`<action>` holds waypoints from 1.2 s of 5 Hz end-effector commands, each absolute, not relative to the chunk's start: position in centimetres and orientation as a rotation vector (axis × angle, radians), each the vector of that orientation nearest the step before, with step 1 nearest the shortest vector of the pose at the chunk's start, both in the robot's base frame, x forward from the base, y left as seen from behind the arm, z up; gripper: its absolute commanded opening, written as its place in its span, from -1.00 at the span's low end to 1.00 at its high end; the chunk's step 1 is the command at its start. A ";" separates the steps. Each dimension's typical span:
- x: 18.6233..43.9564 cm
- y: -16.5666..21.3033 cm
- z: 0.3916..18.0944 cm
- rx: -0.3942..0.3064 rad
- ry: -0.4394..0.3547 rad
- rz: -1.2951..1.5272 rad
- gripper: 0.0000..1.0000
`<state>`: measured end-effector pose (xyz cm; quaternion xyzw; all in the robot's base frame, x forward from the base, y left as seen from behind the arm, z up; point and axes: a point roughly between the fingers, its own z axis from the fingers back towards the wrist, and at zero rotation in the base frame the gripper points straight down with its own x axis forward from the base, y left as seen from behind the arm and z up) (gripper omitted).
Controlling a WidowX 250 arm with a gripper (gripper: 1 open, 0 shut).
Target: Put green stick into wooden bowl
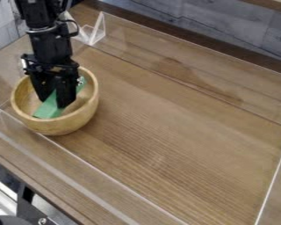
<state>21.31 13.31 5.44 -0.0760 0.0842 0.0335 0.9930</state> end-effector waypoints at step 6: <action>23.6 11.9 11.8 -0.174 0.039 0.076 1.00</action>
